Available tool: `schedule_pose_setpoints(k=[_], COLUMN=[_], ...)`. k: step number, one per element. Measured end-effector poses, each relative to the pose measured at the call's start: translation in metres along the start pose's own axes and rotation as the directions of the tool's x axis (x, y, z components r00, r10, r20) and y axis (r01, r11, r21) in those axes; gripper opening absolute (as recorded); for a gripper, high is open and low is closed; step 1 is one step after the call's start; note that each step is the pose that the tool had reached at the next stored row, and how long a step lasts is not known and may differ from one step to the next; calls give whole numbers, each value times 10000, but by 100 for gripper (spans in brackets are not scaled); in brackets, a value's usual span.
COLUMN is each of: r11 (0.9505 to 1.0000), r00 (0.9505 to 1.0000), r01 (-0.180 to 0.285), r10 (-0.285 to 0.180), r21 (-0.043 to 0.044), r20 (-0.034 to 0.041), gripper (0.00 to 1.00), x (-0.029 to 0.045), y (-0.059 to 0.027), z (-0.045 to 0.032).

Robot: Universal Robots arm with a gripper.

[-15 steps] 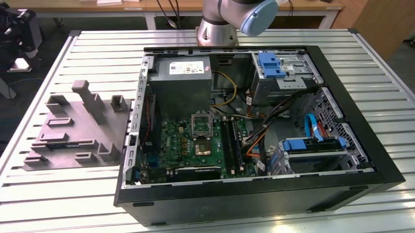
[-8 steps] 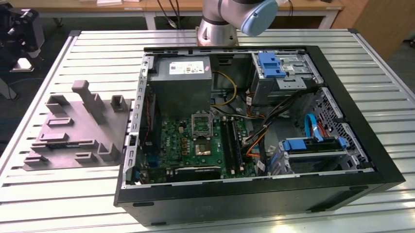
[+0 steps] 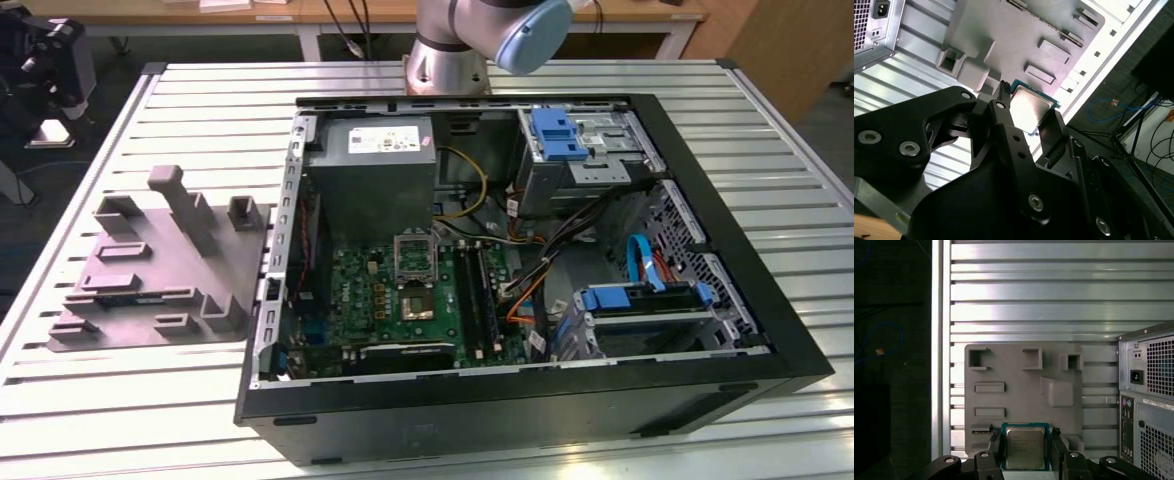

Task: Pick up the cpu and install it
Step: 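Pick up the cpu and move it towards the insertion slot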

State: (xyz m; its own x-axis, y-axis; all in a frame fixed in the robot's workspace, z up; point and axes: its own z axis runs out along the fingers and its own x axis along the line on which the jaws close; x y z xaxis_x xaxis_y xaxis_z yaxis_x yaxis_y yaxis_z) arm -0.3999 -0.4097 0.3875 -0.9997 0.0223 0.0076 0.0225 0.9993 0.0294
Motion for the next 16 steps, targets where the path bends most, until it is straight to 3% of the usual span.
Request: schedule_pose_setpoints(k=[16], r11=[10000], r00=[10000], r01=[0], r10=[0], r21=[1], r20=[-1], gripper=[47], x=[-135], y=[3], z=[-2])
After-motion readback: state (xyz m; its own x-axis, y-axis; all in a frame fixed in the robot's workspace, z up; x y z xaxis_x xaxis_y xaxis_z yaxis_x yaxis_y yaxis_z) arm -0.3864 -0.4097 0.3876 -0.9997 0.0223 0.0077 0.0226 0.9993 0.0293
